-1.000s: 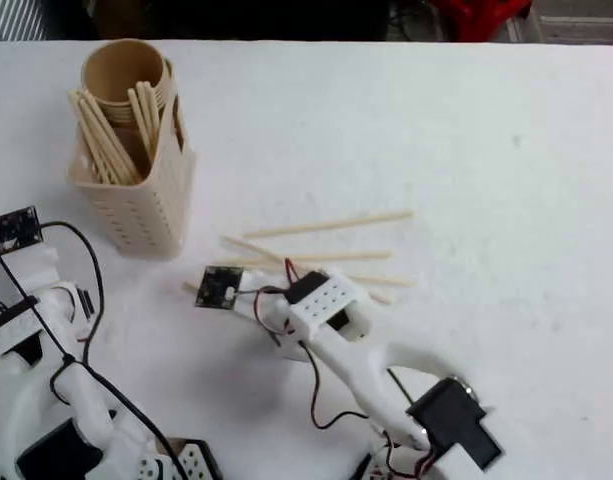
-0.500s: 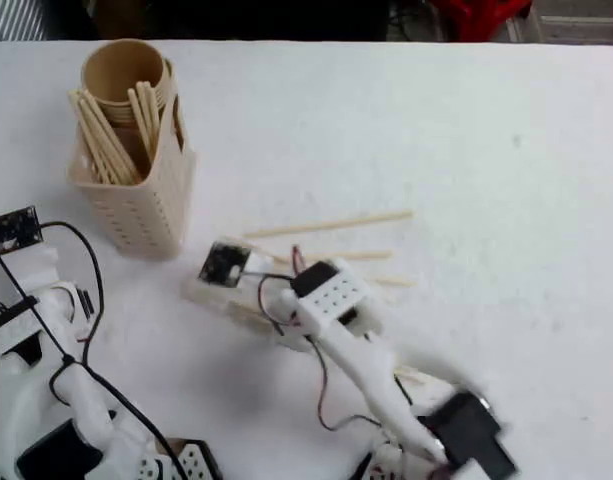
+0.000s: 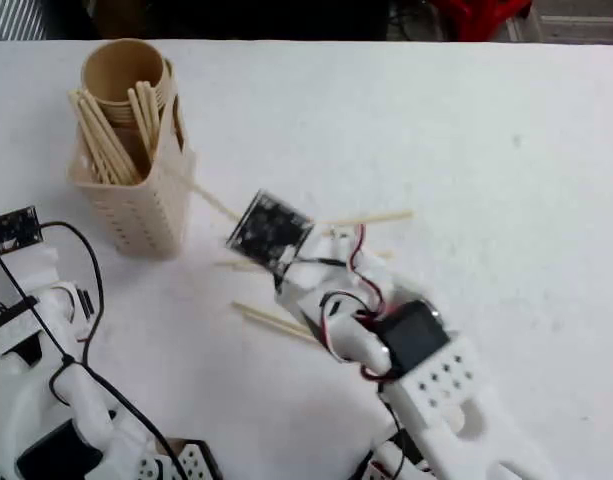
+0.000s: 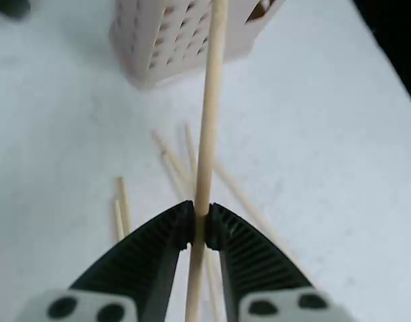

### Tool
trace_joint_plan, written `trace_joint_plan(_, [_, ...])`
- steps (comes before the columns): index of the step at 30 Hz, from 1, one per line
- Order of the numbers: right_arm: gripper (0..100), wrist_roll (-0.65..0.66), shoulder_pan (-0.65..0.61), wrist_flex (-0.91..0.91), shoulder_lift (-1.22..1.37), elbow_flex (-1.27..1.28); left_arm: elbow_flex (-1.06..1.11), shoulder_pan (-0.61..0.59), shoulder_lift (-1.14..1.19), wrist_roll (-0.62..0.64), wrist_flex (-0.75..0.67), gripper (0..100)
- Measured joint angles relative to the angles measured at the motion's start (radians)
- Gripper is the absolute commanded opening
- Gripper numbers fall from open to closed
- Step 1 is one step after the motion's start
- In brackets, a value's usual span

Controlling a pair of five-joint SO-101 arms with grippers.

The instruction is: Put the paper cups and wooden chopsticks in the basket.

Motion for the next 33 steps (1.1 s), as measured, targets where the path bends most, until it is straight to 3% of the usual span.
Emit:
trace_joint_plan(5, [1.7, -0.199, 0.003, -0.095, -0.012, -0.17, 0.0, 0.0, 0.0, 0.0, 0.0, 14])
trace_joint_plan(9, [1.8, -0.328, -0.034, -0.333, -0.003, -0.18, 0.0, 0.0, 0.0, 0.0, 0.0, 14])
trace_joint_plan(12, [1.8, -0.31, -0.095, -0.562, 0.063, -0.18, 0.0, 0.0, 0.0, 0.0, 0.0, 14])
trace_joint_plan(19, [1.6, -0.1, -0.184, -0.941, 0.385, -0.178, 0.0, 0.0, 0.0, 0.0, 0.0, 14])
trace_joint_plan(26, [1.6, -0.241, -0.18, -1.415, 0.675, -0.178, 0.0, 0.0, 0.0, 0.0, 0.0, 14])
trace_joint_plan(33, [1.6, -0.328, -0.176, -1.504, 0.891, -0.324, 0.0, 0.0, 0.0, 0.0, 0.0, 14])
